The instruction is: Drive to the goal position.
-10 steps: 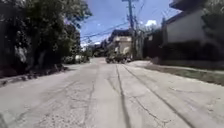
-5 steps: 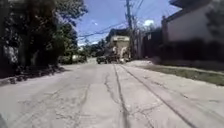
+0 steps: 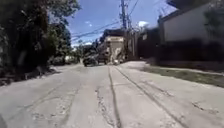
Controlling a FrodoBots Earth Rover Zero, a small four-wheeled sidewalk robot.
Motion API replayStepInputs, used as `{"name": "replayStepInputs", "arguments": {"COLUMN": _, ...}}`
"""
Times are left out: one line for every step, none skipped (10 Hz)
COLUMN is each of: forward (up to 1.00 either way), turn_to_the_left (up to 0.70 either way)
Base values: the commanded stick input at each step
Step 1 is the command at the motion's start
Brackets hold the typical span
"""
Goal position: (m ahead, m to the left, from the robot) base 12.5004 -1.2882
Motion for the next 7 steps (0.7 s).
{"name": "replayStepInputs", "arguments": {"forward": 0.85, "turn_to_the_left": 0.00}}
{"name": "replayStepInputs", "arguments": {"forward": 0.85, "turn_to_the_left": 0.02}}
{"name": "replayStepInputs", "arguments": {"forward": 0.85, "turn_to_the_left": 0.05}}
{"name": "replayStepInputs", "arguments": {"forward": 0.85, "turn_to_the_left": 0.00}}
{"name": "replayStepInputs", "arguments": {"forward": 0.85, "turn_to_the_left": 0.01}}
{"name": "replayStepInputs", "arguments": {"forward": 0.85, "turn_to_the_left": 0.06}}
{"name": "replayStepInputs", "arguments": {"forward": 0.85, "turn_to_the_left": 0.08}}
